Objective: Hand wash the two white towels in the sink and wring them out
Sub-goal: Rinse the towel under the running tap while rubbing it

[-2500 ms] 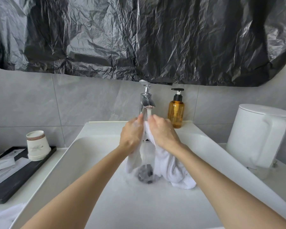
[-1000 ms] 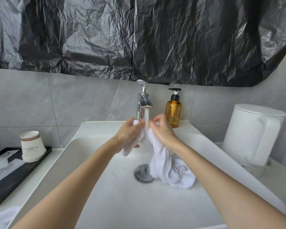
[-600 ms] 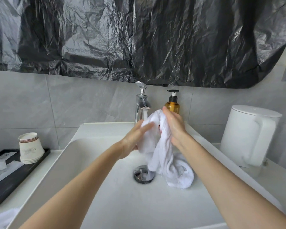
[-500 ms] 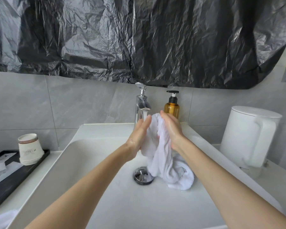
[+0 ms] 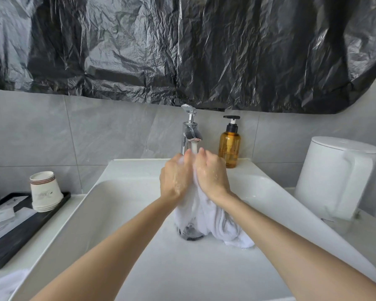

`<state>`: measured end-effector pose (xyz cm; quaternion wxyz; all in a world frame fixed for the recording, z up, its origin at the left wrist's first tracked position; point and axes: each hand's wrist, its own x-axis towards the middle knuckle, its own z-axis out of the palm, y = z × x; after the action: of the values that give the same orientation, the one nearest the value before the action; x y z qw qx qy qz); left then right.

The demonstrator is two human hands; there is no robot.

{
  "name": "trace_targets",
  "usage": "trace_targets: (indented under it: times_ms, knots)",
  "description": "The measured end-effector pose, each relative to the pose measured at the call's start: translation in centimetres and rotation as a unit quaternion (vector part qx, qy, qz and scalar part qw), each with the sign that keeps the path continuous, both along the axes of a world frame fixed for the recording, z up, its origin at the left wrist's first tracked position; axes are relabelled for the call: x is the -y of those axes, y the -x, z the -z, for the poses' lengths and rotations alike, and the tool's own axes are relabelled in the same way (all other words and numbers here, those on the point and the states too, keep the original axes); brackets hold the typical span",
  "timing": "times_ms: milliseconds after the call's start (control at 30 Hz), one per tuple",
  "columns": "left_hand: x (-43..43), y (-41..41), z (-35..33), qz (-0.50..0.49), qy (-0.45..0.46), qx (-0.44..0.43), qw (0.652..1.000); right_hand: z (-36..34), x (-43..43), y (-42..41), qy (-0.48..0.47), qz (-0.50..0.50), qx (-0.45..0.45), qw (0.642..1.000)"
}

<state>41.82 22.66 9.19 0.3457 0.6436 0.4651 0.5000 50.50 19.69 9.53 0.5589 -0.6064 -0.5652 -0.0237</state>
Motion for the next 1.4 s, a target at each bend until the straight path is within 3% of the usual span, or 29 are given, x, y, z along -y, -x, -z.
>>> trace_targets:
  times_ms: [100,233,300,400,467,500,600,667,733,800,833,900,933,1000,1200,1300,1367,1400]
  knots:
    - [-0.1,0.7,-0.1,0.004,0.016,-0.013,1.000,0.2,0.3,-0.7,0.066,-0.053,0.065,0.994]
    - [-1.8,2.3,-0.2,0.007,-0.001,0.042,0.999,0.3,-0.1,-1.8,0.141,-0.162,-0.045,0.976]
    - [-2.8,3.0,-0.6,-0.003,0.001,0.074,0.997,0.6,-0.2,-2.4,0.234,-0.198,-0.064,0.950]
    - [-3.9,4.4,-1.0,-0.036,0.000,0.106,0.994,2.0,-0.4,-3.4,0.419,-0.218,0.028,0.881]
    - [-4.4,5.5,-1.0,-0.078,-0.021,0.048,0.996,2.4,-0.6,-4.1,0.482,-0.226,0.054,0.845]
    - [-4.6,6.1,-0.9,-0.111,-0.030,-0.008,0.993,2.0,-0.5,-4.3,0.486,-0.224,0.039,0.844]
    - [-5.4,7.8,-0.5,-0.194,-0.019,-0.121,0.973,0.3,-0.3,-4.6,0.400,-0.206,-0.033,0.893]
    - [-6.2,8.5,0.2,-0.197,0.013,-0.174,0.965,-0.8,-0.2,-4.6,0.312,-0.200,-0.094,0.924]
    - [-6.5,8.3,1.0,-0.166,0.039,-0.266,0.949,-1.2,-0.1,-4.3,0.268,-0.193,-0.130,0.935]
    - [-5.7,7.4,0.7,-0.132,0.007,-0.316,0.940,-1.1,-0.3,-4.1,0.258,-0.199,-0.143,0.935]
    - [-5.1,6.8,0.3,-0.092,-0.032,-0.295,0.951,-1.0,-0.3,-4.0,0.256,-0.198,-0.142,0.935]
    - [-3.1,5.2,-0.9,0.058,-0.065,-0.171,0.981,-1.0,-0.5,-4.0,0.242,-0.206,-0.153,0.936]
    - [-2.1,4.4,-1.2,0.135,-0.048,-0.121,0.982,-1.1,-0.5,-4.0,0.233,-0.214,-0.174,0.932]
    - [-1.1,3.2,-0.8,0.218,-0.024,-0.111,0.969,-1.2,-0.5,-4.0,0.217,-0.234,-0.226,0.920]
    - [-1.7,2.9,0.5,0.245,-0.066,-0.179,0.951,-1.3,-0.4,-4.2,0.166,-0.215,-0.412,0.870]
    - [-2.2,2.7,0.4,0.159,-0.089,-0.288,0.940,-1.2,-0.3,-4.4,0.139,-0.201,-0.472,0.847]
    - [-2.6,3.0,-0.1,0.121,-0.098,-0.250,0.955,-0.9,-0.3,-4.5,0.151,-0.176,-0.443,0.866]
    - [-2.8,3.3,-0.5,0.118,-0.076,-0.187,0.972,-0.7,-0.4,-4.6,0.155,-0.151,-0.383,0.898]
